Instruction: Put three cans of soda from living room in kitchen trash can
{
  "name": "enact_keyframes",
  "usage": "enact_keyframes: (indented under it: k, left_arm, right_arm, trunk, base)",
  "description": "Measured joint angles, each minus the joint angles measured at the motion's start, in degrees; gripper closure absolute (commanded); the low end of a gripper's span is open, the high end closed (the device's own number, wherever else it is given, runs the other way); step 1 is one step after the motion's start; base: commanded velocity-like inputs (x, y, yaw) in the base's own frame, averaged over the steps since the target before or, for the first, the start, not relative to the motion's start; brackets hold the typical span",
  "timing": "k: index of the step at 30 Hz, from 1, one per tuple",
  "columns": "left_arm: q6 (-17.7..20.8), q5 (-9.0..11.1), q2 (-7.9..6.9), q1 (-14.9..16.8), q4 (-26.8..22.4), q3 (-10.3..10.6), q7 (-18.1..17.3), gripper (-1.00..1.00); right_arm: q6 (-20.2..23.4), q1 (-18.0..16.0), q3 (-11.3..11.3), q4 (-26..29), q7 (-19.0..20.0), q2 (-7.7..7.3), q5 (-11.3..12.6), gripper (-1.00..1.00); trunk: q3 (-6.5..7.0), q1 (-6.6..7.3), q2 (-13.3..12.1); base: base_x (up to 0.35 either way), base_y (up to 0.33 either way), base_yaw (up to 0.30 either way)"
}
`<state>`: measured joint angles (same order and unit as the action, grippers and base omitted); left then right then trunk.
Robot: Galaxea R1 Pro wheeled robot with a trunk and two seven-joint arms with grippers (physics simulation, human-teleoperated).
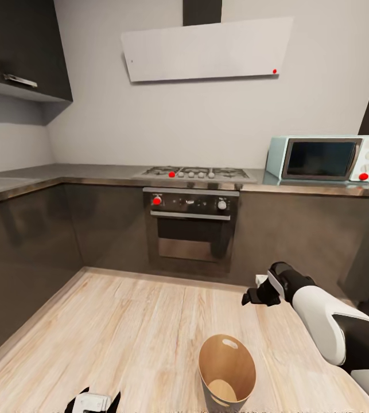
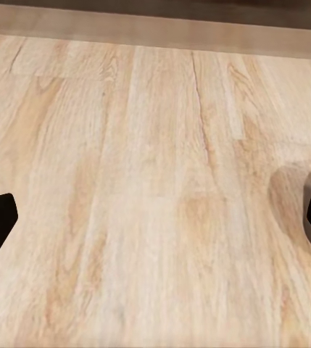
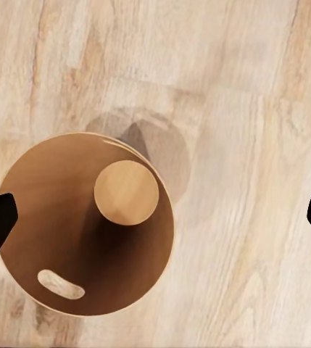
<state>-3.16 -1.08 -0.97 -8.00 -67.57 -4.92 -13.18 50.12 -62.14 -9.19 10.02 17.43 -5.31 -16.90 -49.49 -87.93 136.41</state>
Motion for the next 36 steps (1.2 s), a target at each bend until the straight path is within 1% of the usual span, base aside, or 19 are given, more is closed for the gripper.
enact_keyframes:
  k: [17,36]
  left_arm:
    - [0.00,-0.04,0.00,0.00,0.04,-0.06,0.00,-1.00]
    - [0.00,-0.07,0.00,0.00,0.07,-0.03,0.01,-1.00]
  right_arm:
    - [-0.10,0.00,0.21,0.00,0.15,-0.04,-0.36,-1.00]
    - [-0.19,0.17,0.32,0.27,0.27,0.04,-0.32,-1.00]
  trunk:
    - [-3.05,-3.73,6.82]
    - [-7.26,-4.23,7.08]
  base:
    - [0.000,0.000,0.000]
    - [0.000,0.000,0.000]
